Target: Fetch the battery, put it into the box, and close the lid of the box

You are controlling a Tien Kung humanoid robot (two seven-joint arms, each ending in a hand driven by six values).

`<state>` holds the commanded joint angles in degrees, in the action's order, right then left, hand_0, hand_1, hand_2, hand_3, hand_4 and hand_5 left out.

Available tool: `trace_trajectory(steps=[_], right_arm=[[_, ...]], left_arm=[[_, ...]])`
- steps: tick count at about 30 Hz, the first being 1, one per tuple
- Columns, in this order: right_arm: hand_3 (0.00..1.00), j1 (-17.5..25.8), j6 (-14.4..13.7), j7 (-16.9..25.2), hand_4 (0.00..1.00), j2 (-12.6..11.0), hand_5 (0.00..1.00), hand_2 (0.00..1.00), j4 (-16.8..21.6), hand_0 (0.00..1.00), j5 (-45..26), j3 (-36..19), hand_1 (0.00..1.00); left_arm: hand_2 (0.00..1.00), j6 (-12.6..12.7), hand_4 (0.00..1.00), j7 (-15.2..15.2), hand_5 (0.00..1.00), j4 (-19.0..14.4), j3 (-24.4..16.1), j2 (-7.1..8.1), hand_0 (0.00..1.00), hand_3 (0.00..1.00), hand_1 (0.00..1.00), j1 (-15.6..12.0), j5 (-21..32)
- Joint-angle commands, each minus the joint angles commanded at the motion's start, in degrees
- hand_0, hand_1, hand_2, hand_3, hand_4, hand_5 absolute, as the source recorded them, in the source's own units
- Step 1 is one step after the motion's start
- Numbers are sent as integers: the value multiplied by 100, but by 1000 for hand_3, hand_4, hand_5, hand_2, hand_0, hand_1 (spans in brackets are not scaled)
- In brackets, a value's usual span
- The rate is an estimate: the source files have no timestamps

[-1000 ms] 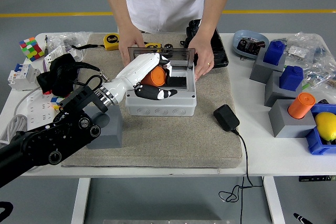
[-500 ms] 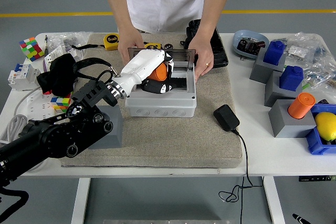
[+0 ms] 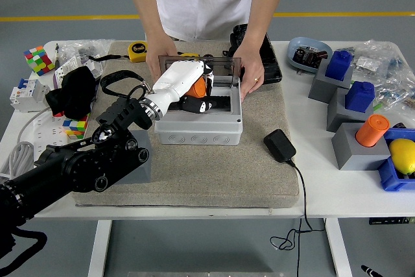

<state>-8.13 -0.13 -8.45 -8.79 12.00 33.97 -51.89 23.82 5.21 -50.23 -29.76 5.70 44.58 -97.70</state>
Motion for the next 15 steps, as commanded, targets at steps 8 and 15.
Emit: trace_trajectory(steps=[8, 15], right_arm=[[580, -10, -8, 3, 950, 2, 556, 690, 10, 651, -4, 11, 672], [581, -5, -4, -2, 951, 3, 556, 690, 5, 652, -9, 11, 672]], left_arm=[[230, 191, 845, -261, 2, 20, 36, -102, 80, 407, 136, 3, -45], [244, 243, 860, -176, 2, -13, 51, -139, 95, 443, 151, 0, 39]])
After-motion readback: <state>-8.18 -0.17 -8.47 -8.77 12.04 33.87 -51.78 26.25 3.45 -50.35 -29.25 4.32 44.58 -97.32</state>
